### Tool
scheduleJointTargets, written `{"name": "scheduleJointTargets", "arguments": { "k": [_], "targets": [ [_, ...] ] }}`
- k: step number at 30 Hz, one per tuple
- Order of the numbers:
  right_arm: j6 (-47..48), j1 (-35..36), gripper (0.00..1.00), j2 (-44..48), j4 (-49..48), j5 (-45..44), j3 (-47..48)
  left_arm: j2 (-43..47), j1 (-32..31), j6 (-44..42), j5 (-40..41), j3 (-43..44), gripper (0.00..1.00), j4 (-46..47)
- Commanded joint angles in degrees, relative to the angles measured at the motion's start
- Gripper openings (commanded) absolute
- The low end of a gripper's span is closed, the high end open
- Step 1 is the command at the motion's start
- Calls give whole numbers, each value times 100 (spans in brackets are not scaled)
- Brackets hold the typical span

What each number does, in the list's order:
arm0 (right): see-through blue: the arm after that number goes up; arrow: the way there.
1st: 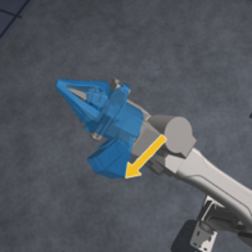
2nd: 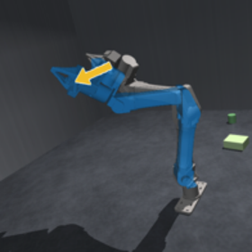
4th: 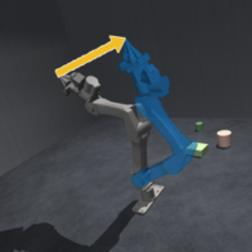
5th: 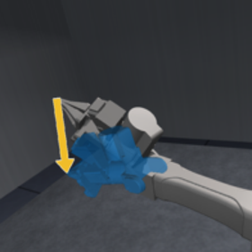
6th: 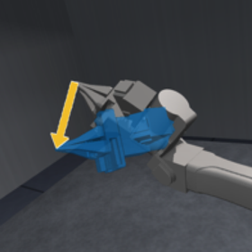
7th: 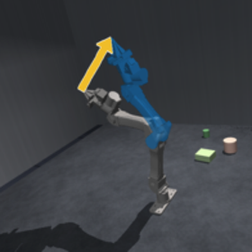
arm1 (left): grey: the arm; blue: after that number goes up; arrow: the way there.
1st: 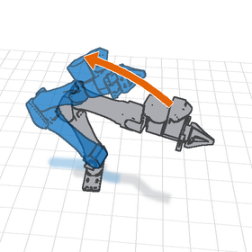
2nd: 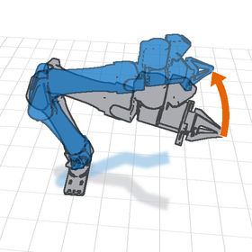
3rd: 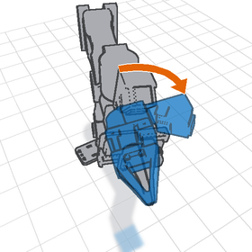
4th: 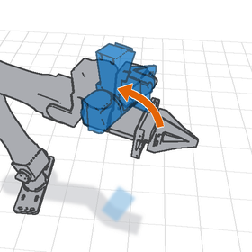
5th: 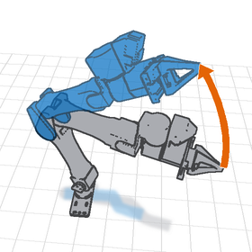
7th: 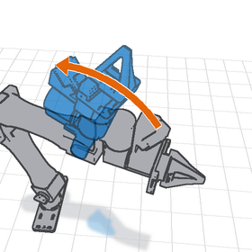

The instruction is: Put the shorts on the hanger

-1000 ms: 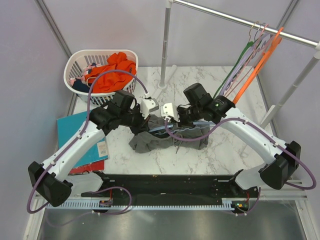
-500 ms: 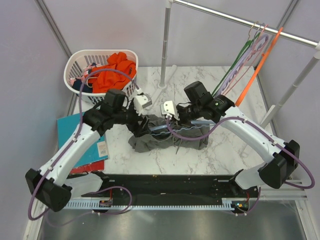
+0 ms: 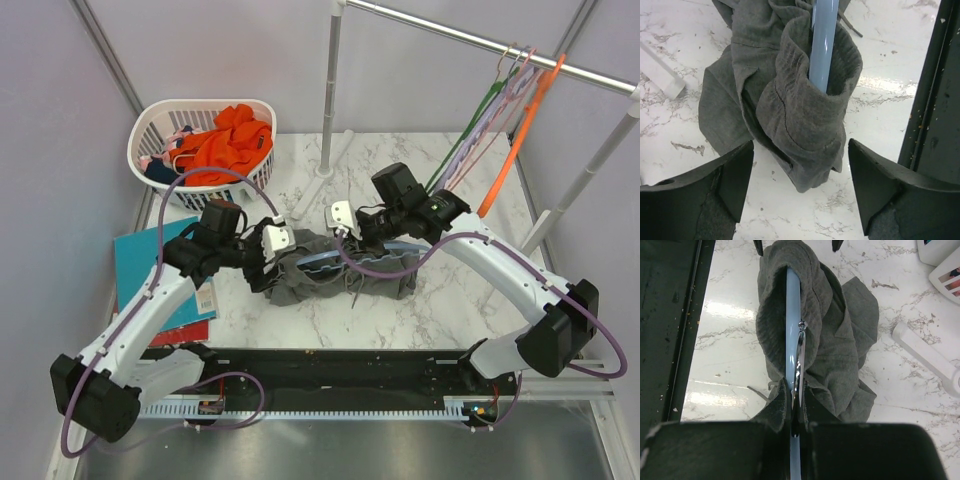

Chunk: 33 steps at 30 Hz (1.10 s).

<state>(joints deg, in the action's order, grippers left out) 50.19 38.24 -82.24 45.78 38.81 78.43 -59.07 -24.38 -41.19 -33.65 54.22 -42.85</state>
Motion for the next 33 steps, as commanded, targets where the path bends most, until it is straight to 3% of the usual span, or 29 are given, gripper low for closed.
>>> {"name": "scheduleJointTargets", "arguments": {
  "k": [1,6,10,15,17,18,19,21,22,25,33],
  "targets": [
    [201,-1,0,103,-333,514,58,-289,-180,-829,-230,-192,74,584],
    [236,-9,0,24,-298,602,119,-351,-523,-637,-300,-271,61,1225],
    [201,-1,0,-99,-298,663,207,-395,-717,-426,-335,-236,41,1446],
    [140,8,0,-223,-376,856,286,-518,-814,40,-493,-139,39,1587],
    [78,26,0,-223,-455,874,287,-544,-840,85,-476,-174,33,1613],
    [70,26,0,-223,-456,857,295,-518,-840,85,-415,-235,28,1613],
    [52,26,0,-188,-465,831,295,-509,-840,93,-371,-271,7,1622],
    [-281,17,10,-144,-465,638,313,-239,-823,-37,-396,-498,2,1604],
    [-482,-87,29,-91,-456,646,295,-115,-831,-143,-449,-613,2,1596],
    [-1326,-412,65,119,-491,804,164,315,-831,-407,-537,-982,2,1596],
    [-3276,-994,79,577,-799,446,-91,554,-831,-794,-818,-1159,2,1525]
  ]
}}
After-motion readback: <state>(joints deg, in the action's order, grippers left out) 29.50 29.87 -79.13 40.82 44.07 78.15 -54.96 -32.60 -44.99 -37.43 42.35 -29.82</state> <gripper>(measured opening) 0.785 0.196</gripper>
